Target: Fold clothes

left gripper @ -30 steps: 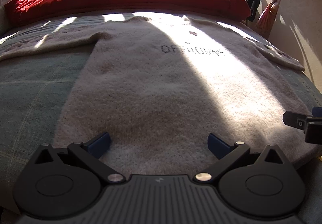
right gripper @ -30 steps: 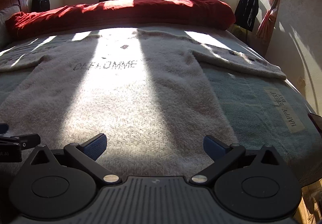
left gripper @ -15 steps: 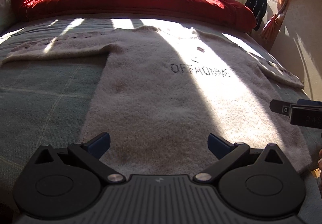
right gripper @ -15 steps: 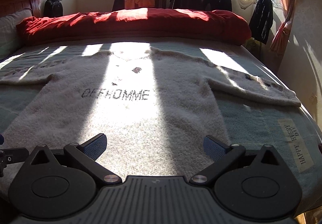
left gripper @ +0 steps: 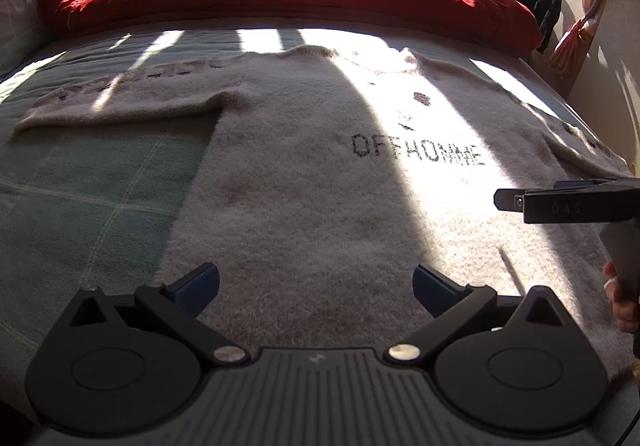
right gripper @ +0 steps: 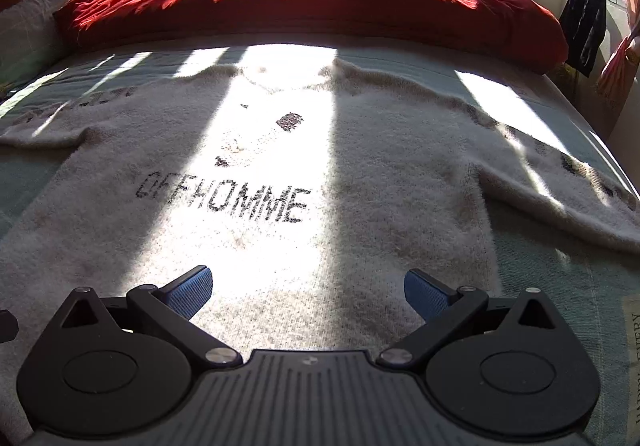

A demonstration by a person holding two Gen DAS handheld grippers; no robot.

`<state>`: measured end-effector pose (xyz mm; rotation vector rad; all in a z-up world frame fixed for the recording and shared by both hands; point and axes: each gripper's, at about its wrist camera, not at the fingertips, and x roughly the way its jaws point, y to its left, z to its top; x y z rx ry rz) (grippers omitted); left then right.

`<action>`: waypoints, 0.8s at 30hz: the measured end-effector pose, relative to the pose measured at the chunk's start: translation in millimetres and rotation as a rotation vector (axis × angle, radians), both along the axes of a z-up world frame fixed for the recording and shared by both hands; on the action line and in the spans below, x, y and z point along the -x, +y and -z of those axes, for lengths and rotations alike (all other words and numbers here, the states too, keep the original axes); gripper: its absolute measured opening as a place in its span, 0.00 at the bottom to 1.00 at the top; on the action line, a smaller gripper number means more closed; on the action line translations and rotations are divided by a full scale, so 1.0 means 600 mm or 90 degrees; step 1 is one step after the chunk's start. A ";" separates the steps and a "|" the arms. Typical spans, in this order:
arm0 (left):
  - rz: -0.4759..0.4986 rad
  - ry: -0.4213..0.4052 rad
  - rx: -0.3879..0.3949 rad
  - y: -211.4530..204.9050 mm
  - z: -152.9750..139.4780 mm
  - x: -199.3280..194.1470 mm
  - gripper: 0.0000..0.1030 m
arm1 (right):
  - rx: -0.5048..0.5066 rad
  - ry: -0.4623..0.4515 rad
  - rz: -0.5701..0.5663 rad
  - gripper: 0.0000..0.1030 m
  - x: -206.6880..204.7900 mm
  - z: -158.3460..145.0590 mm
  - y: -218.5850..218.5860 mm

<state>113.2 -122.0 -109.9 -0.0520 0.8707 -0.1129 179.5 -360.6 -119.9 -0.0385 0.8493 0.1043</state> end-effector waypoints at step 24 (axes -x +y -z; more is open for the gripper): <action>0.033 0.074 0.028 0.002 0.038 -0.001 0.99 | -0.004 0.092 0.009 1.00 0.091 0.031 -0.020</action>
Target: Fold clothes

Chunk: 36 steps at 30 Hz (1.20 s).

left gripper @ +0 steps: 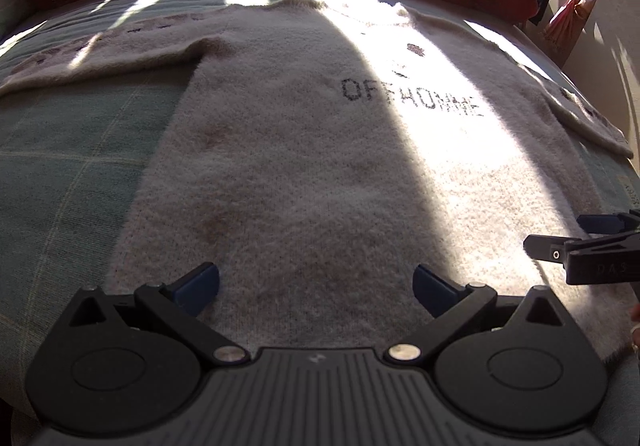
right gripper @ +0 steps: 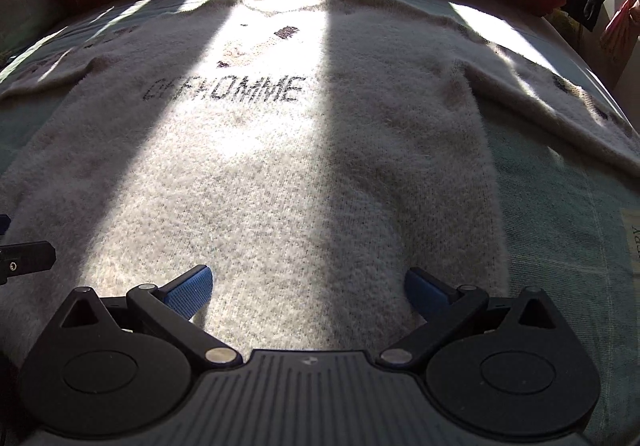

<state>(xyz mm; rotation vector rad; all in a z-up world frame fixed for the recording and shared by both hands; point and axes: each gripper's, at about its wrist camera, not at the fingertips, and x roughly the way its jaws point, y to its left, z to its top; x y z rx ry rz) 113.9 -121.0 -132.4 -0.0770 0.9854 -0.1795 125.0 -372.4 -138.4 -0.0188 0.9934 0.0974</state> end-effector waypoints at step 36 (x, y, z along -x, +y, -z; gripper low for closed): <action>-0.050 0.088 0.300 0.119 -0.017 -0.058 0.99 | -0.031 0.040 0.022 1.00 -0.005 0.008 -0.015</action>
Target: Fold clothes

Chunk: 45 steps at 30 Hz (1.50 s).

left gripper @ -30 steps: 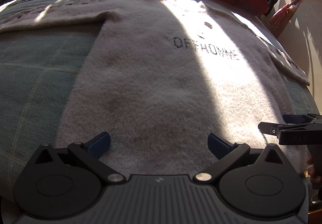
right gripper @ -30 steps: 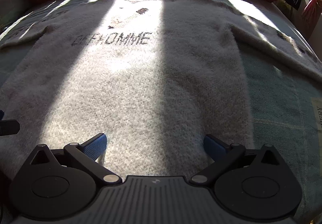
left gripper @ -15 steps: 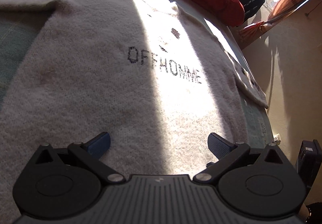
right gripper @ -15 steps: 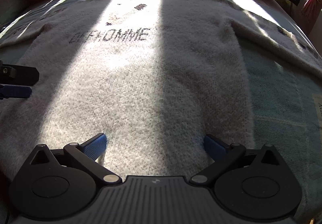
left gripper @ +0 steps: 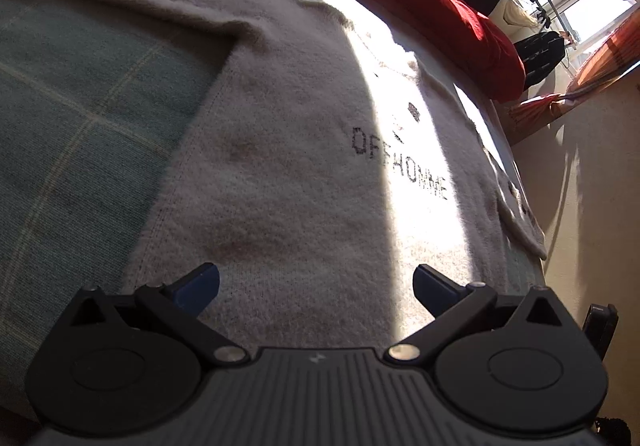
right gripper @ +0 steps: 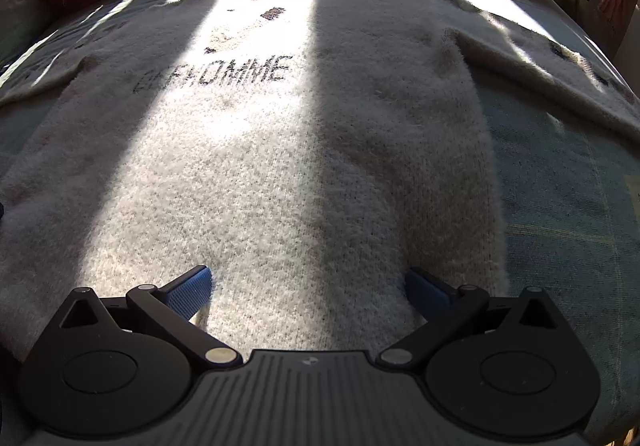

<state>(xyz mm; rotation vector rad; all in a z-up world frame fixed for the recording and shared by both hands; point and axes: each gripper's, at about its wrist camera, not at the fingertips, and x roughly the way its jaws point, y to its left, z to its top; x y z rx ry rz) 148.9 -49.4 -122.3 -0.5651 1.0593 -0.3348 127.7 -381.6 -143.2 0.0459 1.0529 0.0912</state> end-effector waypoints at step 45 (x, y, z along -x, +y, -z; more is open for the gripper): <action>-0.005 -0.009 -0.164 -0.063 0.024 0.102 0.99 | 0.010 -0.082 -0.013 1.00 0.033 0.010 0.001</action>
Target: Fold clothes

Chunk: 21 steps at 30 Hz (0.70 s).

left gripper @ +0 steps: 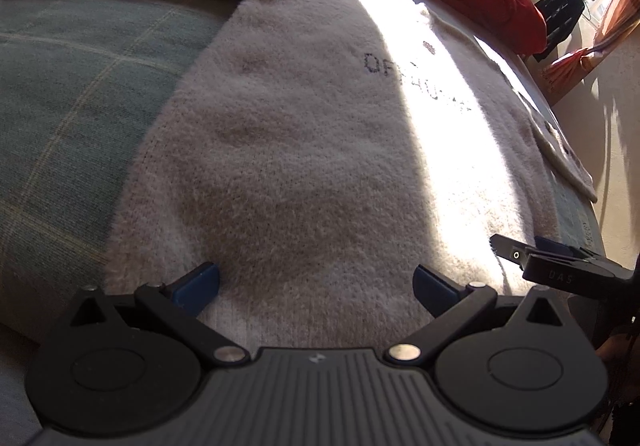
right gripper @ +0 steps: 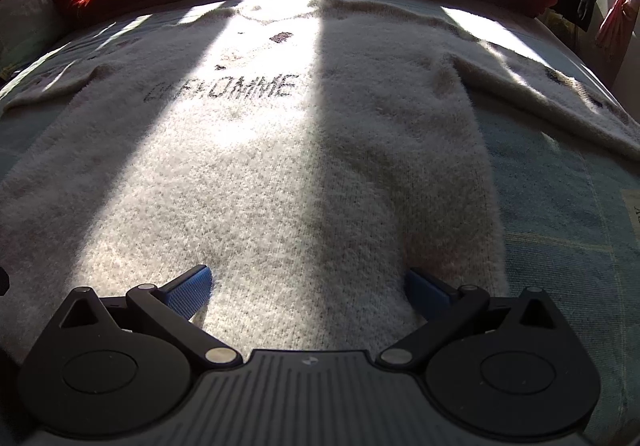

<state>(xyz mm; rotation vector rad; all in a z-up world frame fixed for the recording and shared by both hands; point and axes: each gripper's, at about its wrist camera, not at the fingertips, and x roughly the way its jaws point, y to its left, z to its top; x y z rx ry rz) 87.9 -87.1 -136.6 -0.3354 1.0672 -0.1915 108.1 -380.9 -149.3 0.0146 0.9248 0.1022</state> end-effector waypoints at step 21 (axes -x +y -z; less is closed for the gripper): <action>0.024 -0.071 -0.036 -0.013 -0.028 -0.013 0.99 | -0.003 -0.028 0.002 1.00 0.011 0.002 -0.001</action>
